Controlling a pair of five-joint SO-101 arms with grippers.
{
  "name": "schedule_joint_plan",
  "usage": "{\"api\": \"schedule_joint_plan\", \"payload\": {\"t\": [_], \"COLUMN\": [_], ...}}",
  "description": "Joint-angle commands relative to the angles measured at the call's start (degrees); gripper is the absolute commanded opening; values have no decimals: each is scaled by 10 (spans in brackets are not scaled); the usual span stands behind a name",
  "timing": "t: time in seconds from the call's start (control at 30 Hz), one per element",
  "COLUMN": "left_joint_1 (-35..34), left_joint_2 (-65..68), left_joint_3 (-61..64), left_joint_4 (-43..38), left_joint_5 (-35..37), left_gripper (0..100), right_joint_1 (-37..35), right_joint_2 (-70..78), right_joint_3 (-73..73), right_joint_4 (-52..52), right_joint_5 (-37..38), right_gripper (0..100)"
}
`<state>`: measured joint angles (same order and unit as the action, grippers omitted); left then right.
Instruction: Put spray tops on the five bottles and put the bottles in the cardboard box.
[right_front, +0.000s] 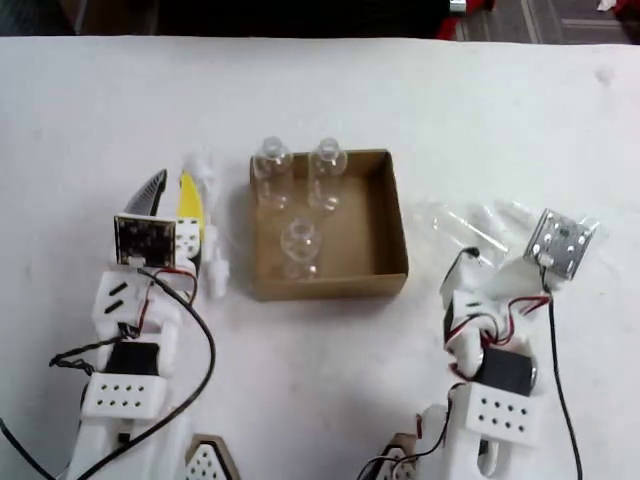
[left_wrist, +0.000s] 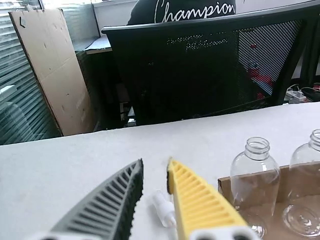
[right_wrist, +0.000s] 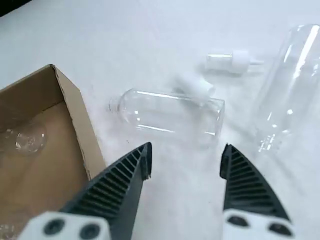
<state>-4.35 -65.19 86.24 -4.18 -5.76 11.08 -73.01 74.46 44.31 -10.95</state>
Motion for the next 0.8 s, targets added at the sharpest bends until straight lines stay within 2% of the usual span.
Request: {"api": "schedule_joint_plan", "payload": {"t": [0.0, 0.47, 0.77], "left_joint_1": [4, 4, 4], "left_joint_2": [-2, -2, -1], "left_joint_3": [-5, -5, -5], "left_joint_4": [-17, -16, -17], "left_joint_5": [-6, -6, -6], "left_gripper": [80, 80, 80], "right_joint_1": [7, 9, 9], "right_joint_2": [-56, -307, -303], "right_joint_3": [40, 184, 205], "right_joint_4": [-41, -44, -73], "right_joint_5": [-5, -4, -4], "right_gripper": [195, 197, 198]}}
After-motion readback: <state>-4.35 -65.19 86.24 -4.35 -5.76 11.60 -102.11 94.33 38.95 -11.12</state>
